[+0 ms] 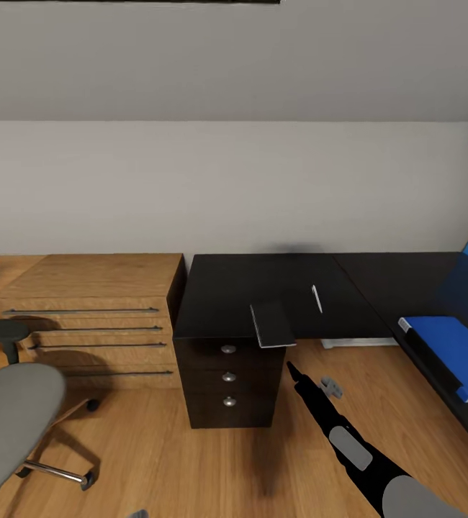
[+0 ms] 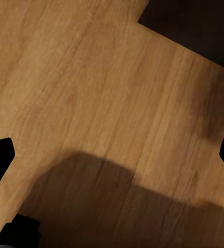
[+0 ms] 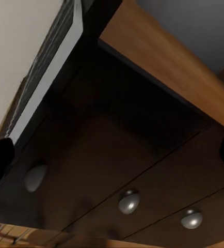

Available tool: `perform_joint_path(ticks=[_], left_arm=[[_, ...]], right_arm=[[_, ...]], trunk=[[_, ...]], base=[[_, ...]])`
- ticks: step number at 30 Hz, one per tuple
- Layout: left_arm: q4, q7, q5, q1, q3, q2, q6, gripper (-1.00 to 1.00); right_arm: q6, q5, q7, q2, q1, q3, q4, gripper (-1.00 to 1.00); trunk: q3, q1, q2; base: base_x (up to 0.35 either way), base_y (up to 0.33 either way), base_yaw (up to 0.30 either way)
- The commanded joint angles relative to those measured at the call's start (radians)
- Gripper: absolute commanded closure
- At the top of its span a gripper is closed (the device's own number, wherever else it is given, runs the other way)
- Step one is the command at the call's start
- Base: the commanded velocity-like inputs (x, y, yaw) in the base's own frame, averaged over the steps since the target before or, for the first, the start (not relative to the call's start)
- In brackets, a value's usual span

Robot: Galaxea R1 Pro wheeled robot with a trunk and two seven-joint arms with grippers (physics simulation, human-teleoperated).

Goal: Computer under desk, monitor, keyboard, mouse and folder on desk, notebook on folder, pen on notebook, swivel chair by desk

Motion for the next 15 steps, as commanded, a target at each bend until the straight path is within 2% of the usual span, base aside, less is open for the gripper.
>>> perform_joint_path(ticks=[1,4,15], left_arm=[[0.001,0.004,0.01,0.0,-0.006,0.001,-0.005,-1.0],[0.001,0.004,0.01,0.0,-0.006,0.001,-0.005,-1.0],[0.001,0.004,0.01,0.0,-0.005,0.001,-0.005,-1.0]], right_arm=[[-0.006,-0.01,0.004,-0.001,-0.001,0.009,0.001,-1.0],[-0.006,-0.01,0.006,-0.001,-0.001,0.009,0.001,-1.0],[-0.005,-0.013,0.008,0.0,-0.001,0.009,0.002,-1.0]], trunk=[[0.002,-0.004,0.007],[0.012,-0.016,0.028],[0.012,-0.016,0.028]], base=[[0.0,0.0,0.0],[0.0,0.0,0.0],[0.0,0.0,0.0]])
